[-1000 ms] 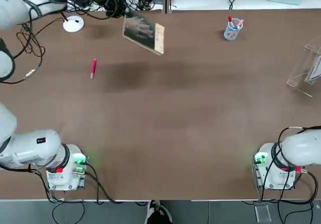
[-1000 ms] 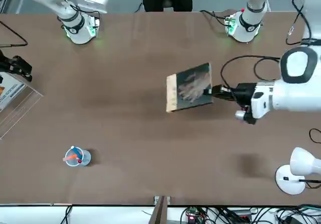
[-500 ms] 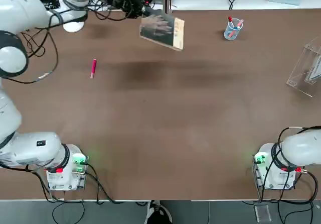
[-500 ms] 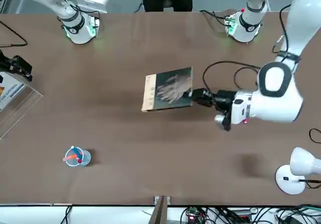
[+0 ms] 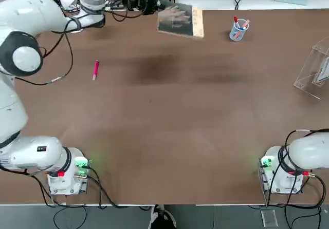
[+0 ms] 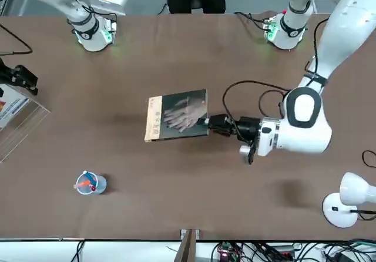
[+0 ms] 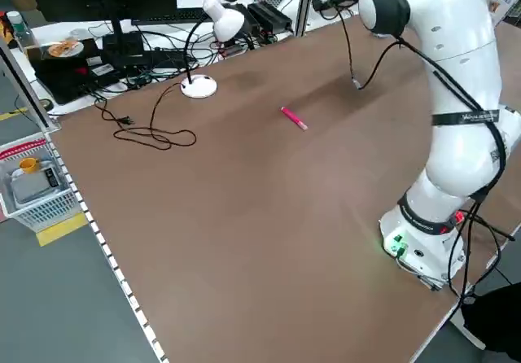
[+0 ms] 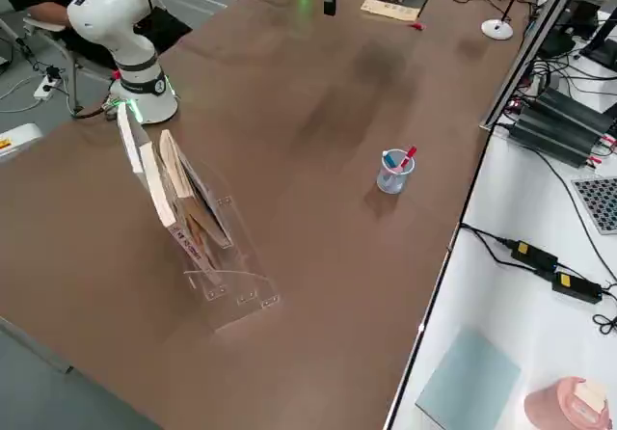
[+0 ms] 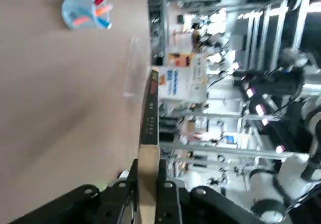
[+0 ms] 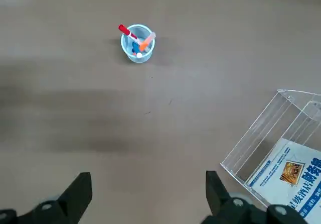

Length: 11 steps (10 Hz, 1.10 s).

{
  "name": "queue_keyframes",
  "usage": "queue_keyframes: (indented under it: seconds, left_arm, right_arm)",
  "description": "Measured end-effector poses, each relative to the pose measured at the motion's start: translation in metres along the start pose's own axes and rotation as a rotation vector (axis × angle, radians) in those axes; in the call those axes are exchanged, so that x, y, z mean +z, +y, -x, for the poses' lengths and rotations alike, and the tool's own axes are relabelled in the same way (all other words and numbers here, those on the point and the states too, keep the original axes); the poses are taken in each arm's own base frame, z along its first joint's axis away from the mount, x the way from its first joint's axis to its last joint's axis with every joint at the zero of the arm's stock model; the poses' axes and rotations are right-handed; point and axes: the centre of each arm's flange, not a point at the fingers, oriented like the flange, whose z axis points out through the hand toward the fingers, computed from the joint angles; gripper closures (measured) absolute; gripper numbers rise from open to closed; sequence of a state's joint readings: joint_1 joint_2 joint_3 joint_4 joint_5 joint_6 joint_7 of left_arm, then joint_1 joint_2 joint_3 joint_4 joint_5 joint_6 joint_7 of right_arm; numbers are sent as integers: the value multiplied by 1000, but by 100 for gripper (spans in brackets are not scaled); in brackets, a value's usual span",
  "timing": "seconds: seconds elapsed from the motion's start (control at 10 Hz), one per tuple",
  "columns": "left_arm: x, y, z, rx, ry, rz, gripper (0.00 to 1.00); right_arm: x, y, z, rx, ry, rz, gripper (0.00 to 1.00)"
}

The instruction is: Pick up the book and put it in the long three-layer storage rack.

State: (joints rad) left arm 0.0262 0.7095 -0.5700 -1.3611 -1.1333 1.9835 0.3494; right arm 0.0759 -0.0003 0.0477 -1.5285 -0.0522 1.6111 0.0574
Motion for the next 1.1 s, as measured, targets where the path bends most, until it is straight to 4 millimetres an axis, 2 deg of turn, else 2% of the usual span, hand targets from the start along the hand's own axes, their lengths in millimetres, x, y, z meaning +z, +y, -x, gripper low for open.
queue_keyframes:
  seconds: [0.5,1.1]
  left_arm:
    - [40,8,-5,-44,66,94,99]
    - [61,-9,-5,-92,56,139,99]
  right_arm:
    - [0,-1,0,0,0,-3,0]
    - [0,-7,0,29,-6,-112,2]
